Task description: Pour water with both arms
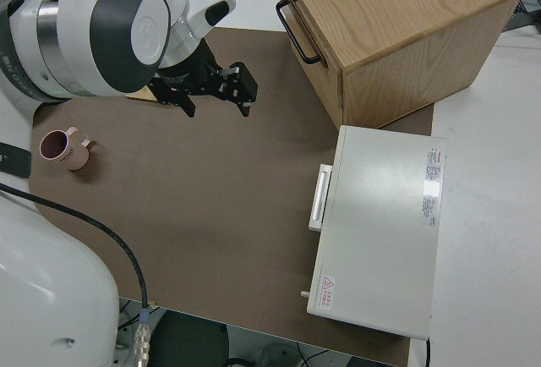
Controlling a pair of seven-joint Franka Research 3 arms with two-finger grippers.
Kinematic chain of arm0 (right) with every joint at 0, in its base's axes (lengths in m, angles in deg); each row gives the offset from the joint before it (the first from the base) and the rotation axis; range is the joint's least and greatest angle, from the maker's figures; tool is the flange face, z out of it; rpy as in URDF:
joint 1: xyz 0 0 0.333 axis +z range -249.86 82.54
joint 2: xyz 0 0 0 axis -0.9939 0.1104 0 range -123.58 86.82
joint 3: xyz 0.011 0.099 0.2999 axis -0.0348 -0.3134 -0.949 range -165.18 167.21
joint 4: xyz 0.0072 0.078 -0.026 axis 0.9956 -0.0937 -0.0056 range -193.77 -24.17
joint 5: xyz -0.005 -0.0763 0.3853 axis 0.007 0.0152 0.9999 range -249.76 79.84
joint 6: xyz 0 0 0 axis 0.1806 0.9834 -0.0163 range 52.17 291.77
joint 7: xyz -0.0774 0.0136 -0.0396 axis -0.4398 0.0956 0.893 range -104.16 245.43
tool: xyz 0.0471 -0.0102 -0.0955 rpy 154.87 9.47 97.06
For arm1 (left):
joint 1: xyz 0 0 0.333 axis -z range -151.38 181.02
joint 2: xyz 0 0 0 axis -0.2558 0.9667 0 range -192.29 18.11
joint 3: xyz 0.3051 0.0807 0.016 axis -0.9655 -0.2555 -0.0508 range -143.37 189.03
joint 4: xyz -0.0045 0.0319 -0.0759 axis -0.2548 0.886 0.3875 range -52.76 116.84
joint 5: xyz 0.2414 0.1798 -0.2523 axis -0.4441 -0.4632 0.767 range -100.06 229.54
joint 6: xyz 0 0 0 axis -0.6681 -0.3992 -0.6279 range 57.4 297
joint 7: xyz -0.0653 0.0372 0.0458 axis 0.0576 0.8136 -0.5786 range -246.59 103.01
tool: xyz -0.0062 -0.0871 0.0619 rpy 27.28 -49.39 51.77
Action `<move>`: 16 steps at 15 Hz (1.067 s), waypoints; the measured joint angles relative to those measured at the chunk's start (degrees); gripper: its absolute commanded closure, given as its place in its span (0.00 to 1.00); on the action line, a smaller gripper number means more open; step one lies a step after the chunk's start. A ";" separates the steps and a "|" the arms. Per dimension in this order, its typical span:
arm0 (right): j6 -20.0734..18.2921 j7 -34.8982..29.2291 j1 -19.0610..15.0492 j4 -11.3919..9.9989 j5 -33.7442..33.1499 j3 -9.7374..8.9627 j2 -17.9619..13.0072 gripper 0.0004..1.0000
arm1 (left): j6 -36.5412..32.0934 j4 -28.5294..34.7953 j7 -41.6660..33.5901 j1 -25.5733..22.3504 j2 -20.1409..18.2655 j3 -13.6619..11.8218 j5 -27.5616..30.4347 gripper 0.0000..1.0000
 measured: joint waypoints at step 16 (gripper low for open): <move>0.00 0.00 0.00 0.00 0.00 0.00 0.00 0.01 | -5.30 -0.15 24.22 2.31 -4.63 -1.49 -26.48 0.00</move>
